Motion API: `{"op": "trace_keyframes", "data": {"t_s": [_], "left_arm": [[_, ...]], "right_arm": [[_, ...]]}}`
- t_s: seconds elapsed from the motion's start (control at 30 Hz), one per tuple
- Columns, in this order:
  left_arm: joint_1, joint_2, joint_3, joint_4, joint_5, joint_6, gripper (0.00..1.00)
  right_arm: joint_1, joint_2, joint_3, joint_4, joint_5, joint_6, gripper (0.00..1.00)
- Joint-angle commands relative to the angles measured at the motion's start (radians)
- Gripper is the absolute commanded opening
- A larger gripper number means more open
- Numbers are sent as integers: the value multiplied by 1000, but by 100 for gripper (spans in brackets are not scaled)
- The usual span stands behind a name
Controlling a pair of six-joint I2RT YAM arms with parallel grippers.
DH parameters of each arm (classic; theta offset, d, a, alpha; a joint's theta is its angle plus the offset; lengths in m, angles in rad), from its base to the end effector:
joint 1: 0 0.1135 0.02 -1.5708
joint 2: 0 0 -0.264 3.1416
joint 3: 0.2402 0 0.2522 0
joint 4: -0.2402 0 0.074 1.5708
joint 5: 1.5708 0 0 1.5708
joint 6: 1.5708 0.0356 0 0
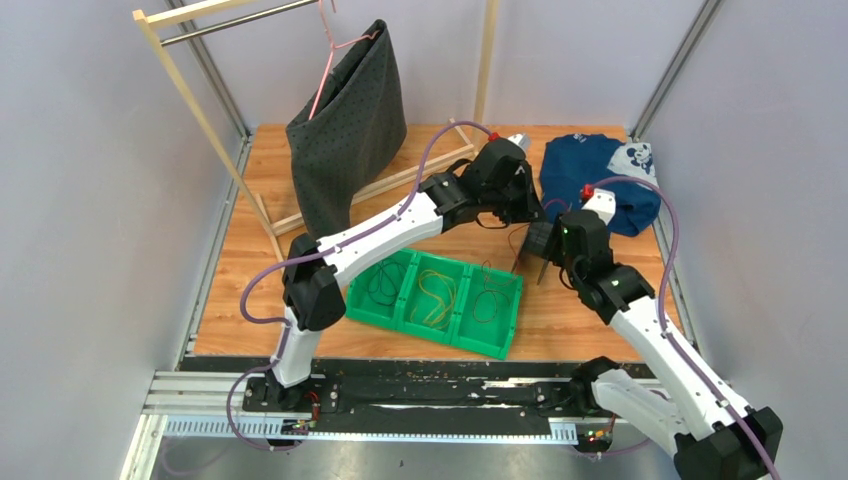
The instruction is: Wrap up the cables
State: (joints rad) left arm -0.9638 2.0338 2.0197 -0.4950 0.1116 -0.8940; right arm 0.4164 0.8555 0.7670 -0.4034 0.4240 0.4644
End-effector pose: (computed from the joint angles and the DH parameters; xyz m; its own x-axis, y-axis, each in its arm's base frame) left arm 0.2701 -0.3959 0.3529 -0.8537 -0.1289 -0.5046 0.3292 0.6171 -0.7147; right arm 0.1797 0.0634 0.3006 -0.4028 0.2682 -0.8751 0.1604 0.9620 0.2211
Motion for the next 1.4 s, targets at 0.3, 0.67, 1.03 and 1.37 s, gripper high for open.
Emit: {"op": "trace_keyframes", "data": {"t_s": [0.3, 0.67, 1.03, 1.37], "left_arm": [[18, 16, 11, 30, 38, -22, 0], [26, 21, 3, 39, 45, -26, 0], [28, 29, -3, 48, 53, -26, 0], [69, 56, 32, 108, 109, -9, 21]], "right_arm": [[41, 50, -23, 36, 89, 53, 40], [47, 75, -7, 74, 113, -40, 23], [45, 79, -17, 130, 95, -73, 1], [17, 17, 39, 64, 10, -150, 1]]}}
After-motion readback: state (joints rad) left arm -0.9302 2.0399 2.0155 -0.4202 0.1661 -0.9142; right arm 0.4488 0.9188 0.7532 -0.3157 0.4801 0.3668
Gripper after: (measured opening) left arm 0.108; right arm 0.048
